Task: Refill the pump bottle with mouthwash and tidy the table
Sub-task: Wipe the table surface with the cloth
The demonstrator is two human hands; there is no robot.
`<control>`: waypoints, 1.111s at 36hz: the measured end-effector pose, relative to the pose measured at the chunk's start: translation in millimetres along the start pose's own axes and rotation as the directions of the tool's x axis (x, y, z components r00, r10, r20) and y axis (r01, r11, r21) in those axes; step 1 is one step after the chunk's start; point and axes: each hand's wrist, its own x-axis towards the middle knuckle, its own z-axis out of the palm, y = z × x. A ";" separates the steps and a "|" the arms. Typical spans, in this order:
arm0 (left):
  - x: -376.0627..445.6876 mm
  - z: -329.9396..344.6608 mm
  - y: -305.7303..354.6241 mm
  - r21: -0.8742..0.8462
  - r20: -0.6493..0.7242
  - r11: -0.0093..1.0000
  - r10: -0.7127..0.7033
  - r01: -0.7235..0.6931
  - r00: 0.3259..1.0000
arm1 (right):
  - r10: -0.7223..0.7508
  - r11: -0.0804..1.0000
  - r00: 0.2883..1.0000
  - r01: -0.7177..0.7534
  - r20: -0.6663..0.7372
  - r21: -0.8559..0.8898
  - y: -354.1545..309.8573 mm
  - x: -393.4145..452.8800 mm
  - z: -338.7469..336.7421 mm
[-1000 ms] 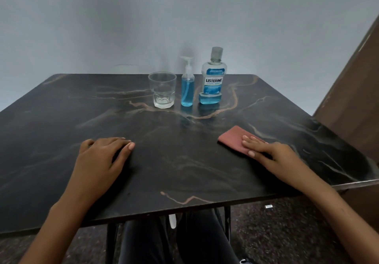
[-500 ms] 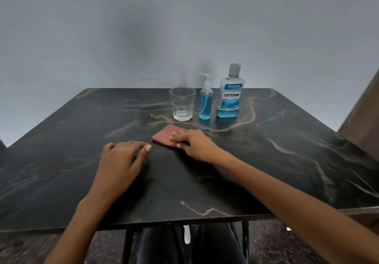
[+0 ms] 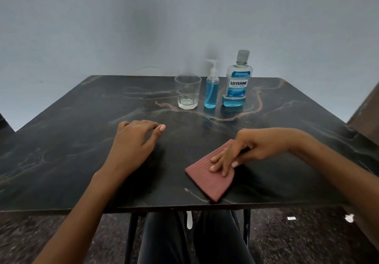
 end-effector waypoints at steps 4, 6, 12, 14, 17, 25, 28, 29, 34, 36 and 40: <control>6.8 -1.0 5.4 -0.017 0.004 1.000 0.010 -0.010 1.000 | 0.083 0.995 0.995 -0.085 -0.052 -0.043 -1.2 -22.2 -23.0; 11.2 -2.0 6.6 -0.024 0.001 1.000 0.017 -0.016 1.000 | 0.133 0.990 0.975 -0.140 -0.180 -0.030 -0.5 -29.5 -36.0; 26.9 -8.5 -1.9 -0.055 -0.042 0.998 0.019 -0.022 0.999 | 0.314 0.925 0.790 -0.130 -0.527 0.356 -0.8 -3.4 -65.2; 33.2 -10.0 -8.1 -0.053 -0.065 0.999 0.008 -0.012 0.998 | 0.382 0.891 0.737 -0.133 -0.557 0.435 -1.2 24.5 -70.2; 43.1 -10.3 -20.5 -0.027 -0.079 0.999 -0.038 0.036 0.996 | 0.471 0.862 0.614 -0.169 -0.634 0.477 -5.4 74.2 -75.6; 62.7 -4.1 -53.5 0.036 -0.012 0.984 -0.175 0.176 0.984 | 0.289 0.802 0.339 -0.596 -0.895 0.033 -19.8 202.9 -57.5; 68.5 0.6 -62.1 0.130 0.067 0.976 -0.185 0.175 0.980 | 0.331 0.784 0.421 -0.620 -0.845 -0.001 -17.1 228.0 -42.9; 69.4 1.8 -64.6 0.145 0.086 0.975 -0.180 0.166 0.980 | 0.360 0.796 0.449 -0.605 -0.818 0.018 -13.5 229.7 -40.9; 69.5 9.5 -72.2 0.218 0.191 0.973 -0.122 0.079 0.974 | 0.348 0.823 0.638 -0.558 -0.687 -0.101 12.5 197.7 -47.5; 70.2 14.7 -72.4 0.232 0.239 0.972 -0.089 0.032 0.967 | 0.313 0.840 0.726 -0.512 -0.612 -0.178 20.7 179.9 -45.7; 73.6 22.8 -71.1 0.281 0.311 0.959 -0.045 -0.046 0.949 | 0.247 0.846 0.832 -0.435 -0.497 -0.309 30.7 165.4 -29.8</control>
